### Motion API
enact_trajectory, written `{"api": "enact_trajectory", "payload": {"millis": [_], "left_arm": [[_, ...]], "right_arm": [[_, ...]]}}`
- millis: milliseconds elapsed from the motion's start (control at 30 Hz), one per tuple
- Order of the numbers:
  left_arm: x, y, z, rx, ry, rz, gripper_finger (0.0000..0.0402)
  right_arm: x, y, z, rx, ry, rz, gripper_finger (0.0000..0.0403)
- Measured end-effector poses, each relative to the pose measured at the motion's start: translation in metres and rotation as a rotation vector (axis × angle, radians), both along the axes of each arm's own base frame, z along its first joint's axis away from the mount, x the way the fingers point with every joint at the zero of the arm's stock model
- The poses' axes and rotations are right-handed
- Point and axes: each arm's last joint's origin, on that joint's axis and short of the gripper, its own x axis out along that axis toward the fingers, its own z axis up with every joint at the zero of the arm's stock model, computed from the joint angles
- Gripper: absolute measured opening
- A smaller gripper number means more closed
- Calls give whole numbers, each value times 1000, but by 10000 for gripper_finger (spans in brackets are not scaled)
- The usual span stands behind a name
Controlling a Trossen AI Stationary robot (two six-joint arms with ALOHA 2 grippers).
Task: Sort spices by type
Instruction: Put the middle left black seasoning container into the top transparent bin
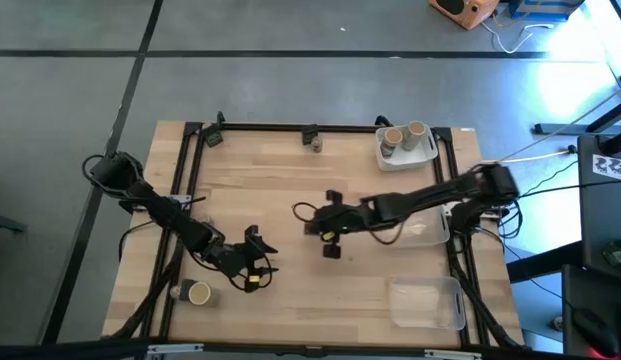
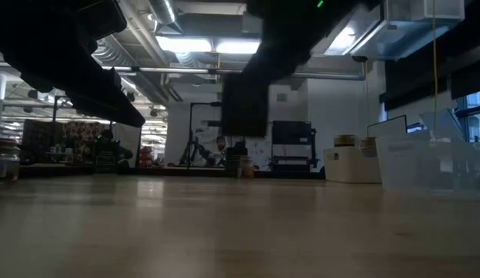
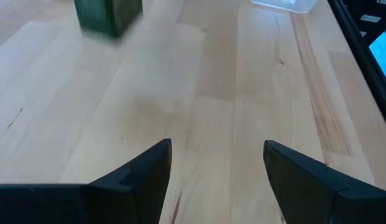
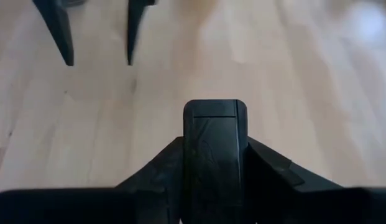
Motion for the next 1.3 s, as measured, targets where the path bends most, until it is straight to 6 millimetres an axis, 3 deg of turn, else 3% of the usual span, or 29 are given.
{"api": "enact_trajectory", "payload": {"millis": [300,600,1000,1300], "left_arm": [[0,0,0,-2,-4,0,237],[0,0,0,3,-5,-4,237],[0,0,1,10,-5,-9,237],[0,0,0,13,-5,-10,237]], "right_arm": [[-75,-2,55,-74,81,-254,135],[-137,-3,68,-96,180,-572,136],[-171,6,19,19,314,-855,138],[-175,7,-27,109,200,-991,138]]}}
